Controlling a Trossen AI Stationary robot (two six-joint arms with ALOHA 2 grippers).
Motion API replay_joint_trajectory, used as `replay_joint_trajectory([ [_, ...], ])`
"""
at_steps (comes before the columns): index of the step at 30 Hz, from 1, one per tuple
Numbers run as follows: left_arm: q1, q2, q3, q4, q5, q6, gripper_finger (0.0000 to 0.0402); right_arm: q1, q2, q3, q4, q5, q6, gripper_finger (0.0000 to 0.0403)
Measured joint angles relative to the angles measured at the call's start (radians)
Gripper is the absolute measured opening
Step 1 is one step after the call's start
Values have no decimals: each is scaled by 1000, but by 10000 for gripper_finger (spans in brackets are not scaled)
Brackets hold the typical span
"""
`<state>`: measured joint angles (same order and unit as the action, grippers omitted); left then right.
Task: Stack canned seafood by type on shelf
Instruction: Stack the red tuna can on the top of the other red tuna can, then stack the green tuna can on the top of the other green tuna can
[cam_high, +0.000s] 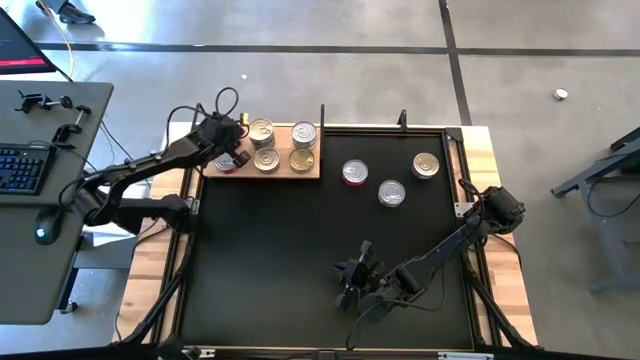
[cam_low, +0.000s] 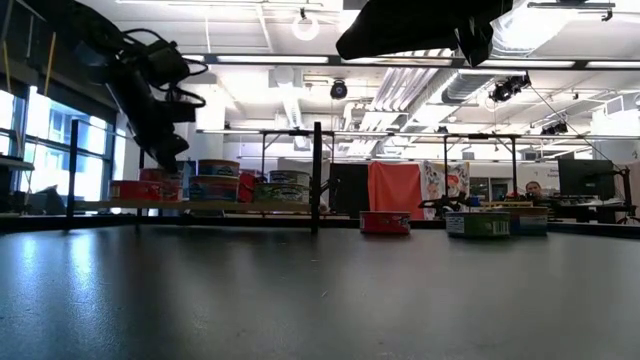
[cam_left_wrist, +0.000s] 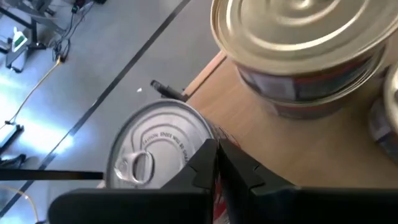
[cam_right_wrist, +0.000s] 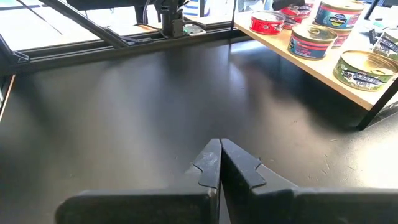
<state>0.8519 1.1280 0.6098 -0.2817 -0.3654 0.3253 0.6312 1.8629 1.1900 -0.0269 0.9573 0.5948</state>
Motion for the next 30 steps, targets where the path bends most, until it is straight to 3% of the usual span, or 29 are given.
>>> replay_joint_trajectory([
  [13, -11, -93, 0, -10, 14, -33, 98, 0, 0, 0, 0, 0, 0, 0],
  [20, -74, -195, 95, -184, 22, -113, 112, 5, -32, 0, -49, -56, -95, 0],
  [24, -197, -278, 124, -198, 89, -148, 103, 11, -135, 0, -230, -59, -33, 0],
  [30, -462, -348, 124, -159, 130, -229, 83, -11, -266, 0, -736, -48, 272, 11],
])
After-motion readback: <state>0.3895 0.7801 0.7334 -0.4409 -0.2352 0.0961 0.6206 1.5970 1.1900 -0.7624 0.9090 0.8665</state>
